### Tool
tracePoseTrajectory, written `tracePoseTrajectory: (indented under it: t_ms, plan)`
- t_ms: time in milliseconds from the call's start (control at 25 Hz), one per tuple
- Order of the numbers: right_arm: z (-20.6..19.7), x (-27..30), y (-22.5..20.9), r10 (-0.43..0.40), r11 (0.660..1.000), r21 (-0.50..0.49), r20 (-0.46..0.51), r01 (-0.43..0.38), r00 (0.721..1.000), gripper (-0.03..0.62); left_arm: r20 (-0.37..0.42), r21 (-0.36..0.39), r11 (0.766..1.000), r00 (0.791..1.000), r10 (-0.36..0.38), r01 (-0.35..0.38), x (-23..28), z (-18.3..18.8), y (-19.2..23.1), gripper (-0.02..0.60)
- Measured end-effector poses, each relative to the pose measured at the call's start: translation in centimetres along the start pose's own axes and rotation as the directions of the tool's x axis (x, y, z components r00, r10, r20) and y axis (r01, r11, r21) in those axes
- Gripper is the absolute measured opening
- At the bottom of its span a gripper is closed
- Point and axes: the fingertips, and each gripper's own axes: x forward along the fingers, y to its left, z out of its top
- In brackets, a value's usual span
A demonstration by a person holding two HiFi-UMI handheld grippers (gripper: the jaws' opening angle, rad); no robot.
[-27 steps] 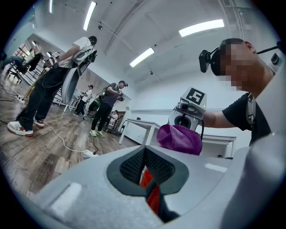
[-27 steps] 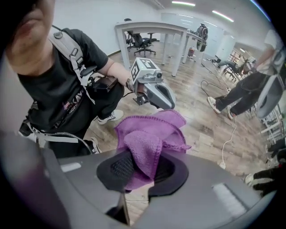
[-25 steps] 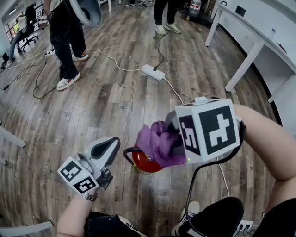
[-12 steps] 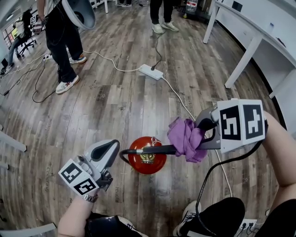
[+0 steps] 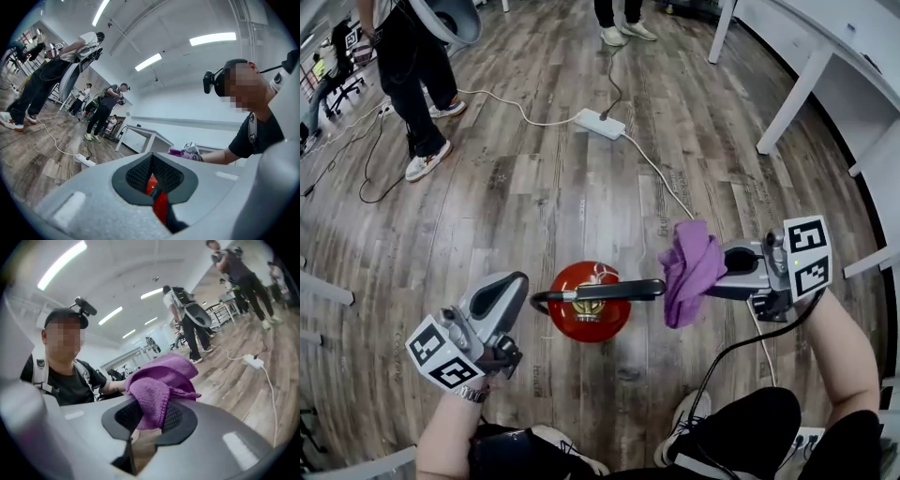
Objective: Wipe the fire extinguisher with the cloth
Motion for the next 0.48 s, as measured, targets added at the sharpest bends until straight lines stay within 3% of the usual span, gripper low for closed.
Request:
tracePoseTrajectory:
  t_ms: [160,480]
  plan:
    - [-4.9,2.7,-1.4,0.047,0.988,0.147,0.045,-0.053,0.998,0.078,0.015,-0.025,1.0,1.0,0.01,-0.009,0.2,0.0,0.6,-0.002]
    - [-8.4,8.0,-2.6,0.096,0.966,0.237,0.027,-0.1,0.995,0.078,-0.015,-0.024,1.0,1.0,0.005,-0.006,0.5,-0.7,0.4,-0.002]
